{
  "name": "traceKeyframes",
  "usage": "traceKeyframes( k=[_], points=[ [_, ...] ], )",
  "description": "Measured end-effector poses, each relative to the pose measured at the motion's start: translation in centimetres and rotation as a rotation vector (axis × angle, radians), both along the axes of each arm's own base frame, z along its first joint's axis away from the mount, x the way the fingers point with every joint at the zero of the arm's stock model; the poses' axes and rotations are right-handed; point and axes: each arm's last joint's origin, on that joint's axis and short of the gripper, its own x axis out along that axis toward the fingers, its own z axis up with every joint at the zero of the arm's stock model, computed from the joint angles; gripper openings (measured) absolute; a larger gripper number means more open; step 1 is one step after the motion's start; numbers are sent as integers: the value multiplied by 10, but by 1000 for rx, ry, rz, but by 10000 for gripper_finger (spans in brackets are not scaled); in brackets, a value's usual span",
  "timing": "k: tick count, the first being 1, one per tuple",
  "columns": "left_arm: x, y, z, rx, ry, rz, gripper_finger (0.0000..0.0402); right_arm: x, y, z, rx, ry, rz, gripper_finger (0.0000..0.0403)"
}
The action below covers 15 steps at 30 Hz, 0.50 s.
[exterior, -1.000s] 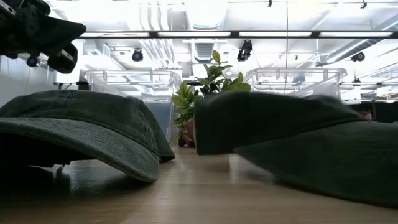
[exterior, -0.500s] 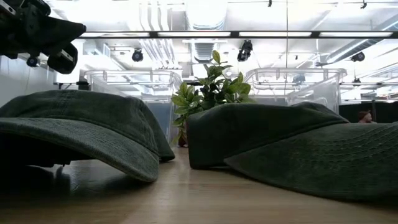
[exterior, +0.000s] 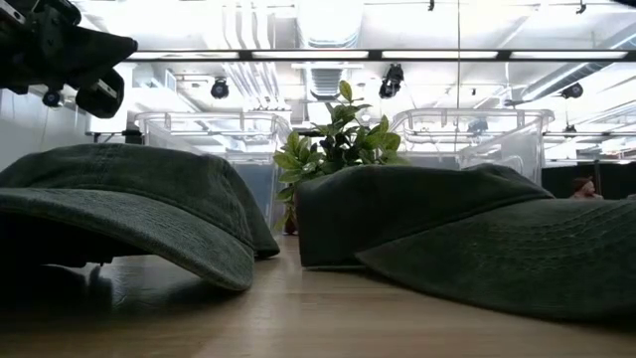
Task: Pick & Place hat
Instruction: Put the right black cap into the right transparent bin
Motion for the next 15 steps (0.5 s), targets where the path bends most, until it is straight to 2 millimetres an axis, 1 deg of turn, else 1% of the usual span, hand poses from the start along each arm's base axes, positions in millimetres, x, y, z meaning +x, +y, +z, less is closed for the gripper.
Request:
traceKeyframes(
  k=[5, 8, 11, 15],
  points=[
    [0, 0, 0, 0, 0, 0, 0, 3, -5, -2, -16, 19, 1, 221],
    [0, 0, 0, 0, 1, 0, 0, 5, -8, 1, -33, 22, -4, 197],
    [0, 0, 0, 0, 0, 0, 0, 9, -12, 4, -61, 18, -4, 147],
    [0, 0, 0, 0, 0, 0, 0, 16, -20, 9, -86, 14, -22, 46]
  ],
)
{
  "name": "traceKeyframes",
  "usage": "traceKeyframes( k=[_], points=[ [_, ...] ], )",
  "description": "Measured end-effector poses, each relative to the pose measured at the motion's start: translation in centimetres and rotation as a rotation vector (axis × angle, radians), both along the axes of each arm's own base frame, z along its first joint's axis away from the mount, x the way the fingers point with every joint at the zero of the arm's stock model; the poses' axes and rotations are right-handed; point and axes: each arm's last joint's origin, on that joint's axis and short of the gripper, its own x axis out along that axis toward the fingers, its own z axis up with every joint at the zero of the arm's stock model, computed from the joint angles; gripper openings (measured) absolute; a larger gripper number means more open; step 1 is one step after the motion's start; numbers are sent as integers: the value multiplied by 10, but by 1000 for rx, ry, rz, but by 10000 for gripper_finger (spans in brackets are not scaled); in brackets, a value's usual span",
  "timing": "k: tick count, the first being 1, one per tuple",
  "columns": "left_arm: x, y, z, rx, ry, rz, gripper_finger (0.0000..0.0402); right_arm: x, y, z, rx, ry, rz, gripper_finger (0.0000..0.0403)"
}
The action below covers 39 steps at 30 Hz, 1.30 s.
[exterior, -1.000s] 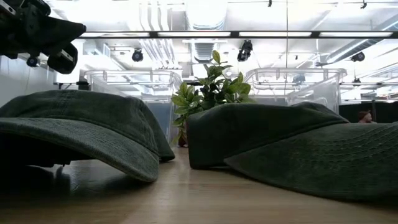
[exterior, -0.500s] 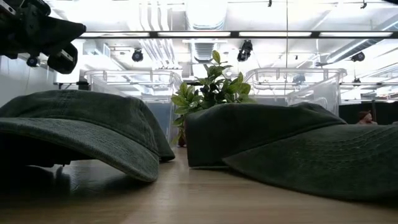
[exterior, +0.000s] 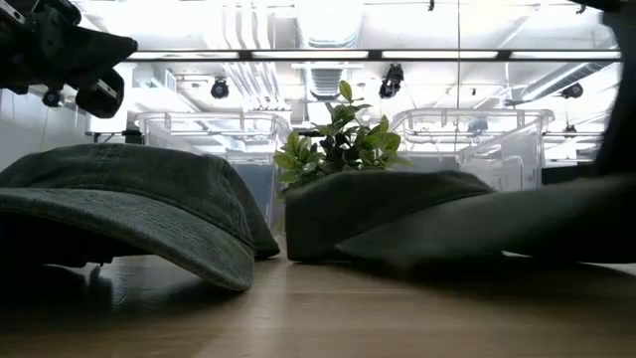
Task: Pick & Place hat
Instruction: Put the right black cap into the right transparent bin
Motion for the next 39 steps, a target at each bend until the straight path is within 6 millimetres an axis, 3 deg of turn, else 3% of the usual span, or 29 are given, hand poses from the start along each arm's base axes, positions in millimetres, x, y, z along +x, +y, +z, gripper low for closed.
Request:
traceKeyframes(
  k=[6, 14, 21, 26, 31, 39],
  points=[
    [0, 0, 0, 0, 0, 4, 0, 10, -13, 21, 60, -83, -105, 13],
    [0, 0, 0, 2, 3, 5, 0, 3, -22, 110, 266, -336, -183, 9],
    [0, 0, -1, 16, 5, 5, 0, -22, -36, 176, 349, -614, -197, 8],
    [0, 0, -1, 19, 9, 5, 0, -48, -45, 213, 336, -891, -197, 8],
    [0, 0, -1, 19, 10, 5, 0, -71, -53, 241, 292, -1164, -171, 8],
    [0, 0, -1, 5, 14, 3, 0, -79, -56, 256, 161, -1415, -122, 8]
  ],
)
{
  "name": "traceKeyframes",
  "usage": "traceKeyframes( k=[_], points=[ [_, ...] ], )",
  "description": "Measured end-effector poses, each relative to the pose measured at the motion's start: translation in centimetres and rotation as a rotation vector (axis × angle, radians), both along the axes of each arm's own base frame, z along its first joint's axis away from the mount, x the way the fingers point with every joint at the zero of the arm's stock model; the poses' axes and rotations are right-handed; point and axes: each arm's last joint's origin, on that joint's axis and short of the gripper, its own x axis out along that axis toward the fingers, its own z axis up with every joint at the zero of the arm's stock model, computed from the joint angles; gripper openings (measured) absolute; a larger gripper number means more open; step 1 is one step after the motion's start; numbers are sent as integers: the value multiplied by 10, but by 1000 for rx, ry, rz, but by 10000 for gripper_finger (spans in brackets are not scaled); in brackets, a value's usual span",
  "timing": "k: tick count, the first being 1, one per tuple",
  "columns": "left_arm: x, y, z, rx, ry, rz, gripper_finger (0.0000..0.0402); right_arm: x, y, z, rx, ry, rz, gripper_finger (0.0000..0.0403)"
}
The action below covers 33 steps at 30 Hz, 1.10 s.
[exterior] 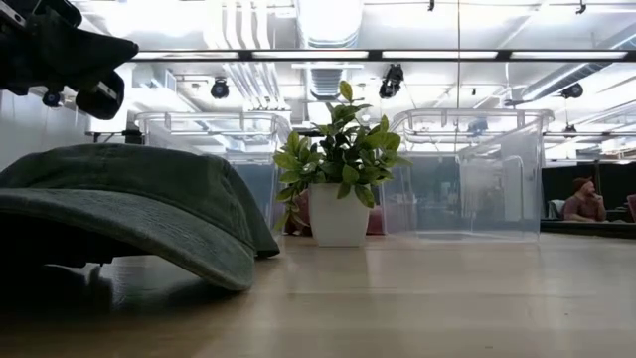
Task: Pick & Place hat
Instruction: Put the right black cap into the right transparent bin
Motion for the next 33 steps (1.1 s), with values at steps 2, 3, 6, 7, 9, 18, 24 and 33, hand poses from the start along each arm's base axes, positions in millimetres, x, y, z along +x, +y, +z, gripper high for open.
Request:
traceKeyframes(
  k=[2, 3, 6, 7, 9, 18, 24, 33],
  points=[
    [0, 0, 0, 0, 0, 0, 0, 2, -3, 1, -16, 12, -9, 8],
    [0, 0, 0, 0, 0, 0, 0, 3, -4, 1, -19, 14, -15, 8],
    [0, 0, 0, 0, 1, 0, 0, 7, -7, 1, -28, 22, -31, 8],
    [0, 0, 0, 0, 1, 0, 0, 7, -8, 1, -37, 28, -32, 8],
    [0, 0, 0, 0, 1, 0, 0, 8, -9, 1, -56, 43, -36, 8],
    [0, 0, -2, 10, 19, 0, 0, 29, -31, 22, -58, 83, -113, 8],
    [0, 0, -2, 12, 20, 0, 0, 65, -46, 35, 99, 249, 46, 8],
    [0, 0, -3, 15, 26, 0, 0, 137, -72, 57, 246, 138, 768, 8]
  ],
)
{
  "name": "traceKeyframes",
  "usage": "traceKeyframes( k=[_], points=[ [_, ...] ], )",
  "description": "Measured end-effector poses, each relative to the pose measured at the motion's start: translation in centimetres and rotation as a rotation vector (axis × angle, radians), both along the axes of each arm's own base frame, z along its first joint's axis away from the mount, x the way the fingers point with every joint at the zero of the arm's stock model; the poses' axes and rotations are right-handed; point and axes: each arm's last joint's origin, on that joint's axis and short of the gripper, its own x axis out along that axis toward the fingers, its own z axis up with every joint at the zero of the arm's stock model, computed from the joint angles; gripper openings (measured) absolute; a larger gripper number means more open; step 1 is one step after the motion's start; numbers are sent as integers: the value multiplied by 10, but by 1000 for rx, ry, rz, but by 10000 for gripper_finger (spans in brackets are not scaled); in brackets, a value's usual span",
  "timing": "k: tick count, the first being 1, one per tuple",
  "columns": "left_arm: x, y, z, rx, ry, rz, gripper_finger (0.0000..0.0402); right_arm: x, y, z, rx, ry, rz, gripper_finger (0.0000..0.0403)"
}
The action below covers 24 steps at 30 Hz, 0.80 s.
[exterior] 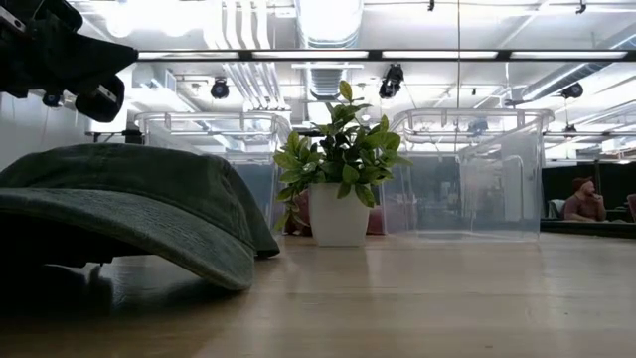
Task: Pick & Place hat
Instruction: Put the right black cap into the right transparent bin
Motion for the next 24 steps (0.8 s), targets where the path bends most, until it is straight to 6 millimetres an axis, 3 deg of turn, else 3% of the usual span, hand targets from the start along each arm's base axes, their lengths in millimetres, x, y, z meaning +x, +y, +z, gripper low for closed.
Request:
traceKeyframes(
  k=[3, 7, 15, 21, 24],
  points=[
    [0, 0, 0, -1, 0, 0, 0, 13, -8, 18, 21, -231, 144, 8],
    [0, 0, 0, -7, 0, 0, 0, 18, -23, 40, -7, -501, 178, 8],
    [0, 0, 0, -9, 0, 0, 0, 9, -51, 74, -74, -910, 25, 8],
    [0, 0, 0, -9, 0, 0, 0, -6, -70, 92, -151, -1184, -140, 8],
    [0, 0, 0, -11, 0, 0, 0, -19, -80, 100, -104, -1336, -243, 8]
  ],
)
